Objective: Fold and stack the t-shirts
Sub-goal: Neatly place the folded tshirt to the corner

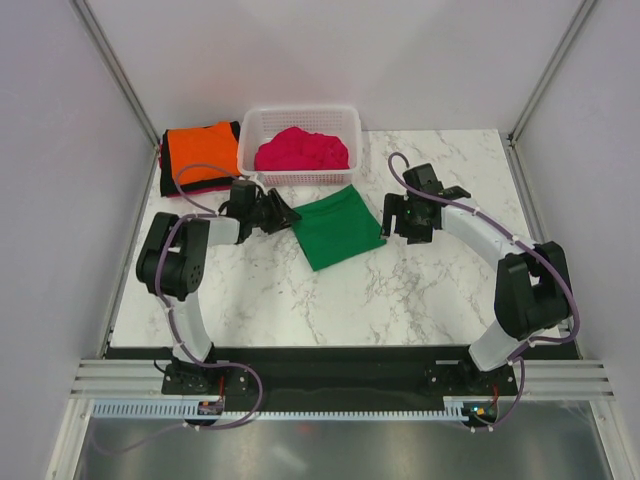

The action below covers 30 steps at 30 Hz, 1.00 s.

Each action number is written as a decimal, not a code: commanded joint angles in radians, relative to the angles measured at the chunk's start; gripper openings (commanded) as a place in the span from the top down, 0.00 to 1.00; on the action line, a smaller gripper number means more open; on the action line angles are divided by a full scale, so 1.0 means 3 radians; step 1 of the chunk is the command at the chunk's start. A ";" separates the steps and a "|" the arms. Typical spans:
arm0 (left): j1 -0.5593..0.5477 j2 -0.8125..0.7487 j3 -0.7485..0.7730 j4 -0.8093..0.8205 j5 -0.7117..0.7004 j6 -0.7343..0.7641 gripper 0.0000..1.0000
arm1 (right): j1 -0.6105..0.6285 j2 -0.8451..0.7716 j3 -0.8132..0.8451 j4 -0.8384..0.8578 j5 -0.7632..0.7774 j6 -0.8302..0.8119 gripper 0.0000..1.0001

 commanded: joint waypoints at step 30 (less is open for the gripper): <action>0.0466 -0.1471 0.0360 -0.2056 -0.0217 0.1224 0.98 | -0.0034 -0.1051 -0.0814 0.0306 -0.0614 0.0025 0.17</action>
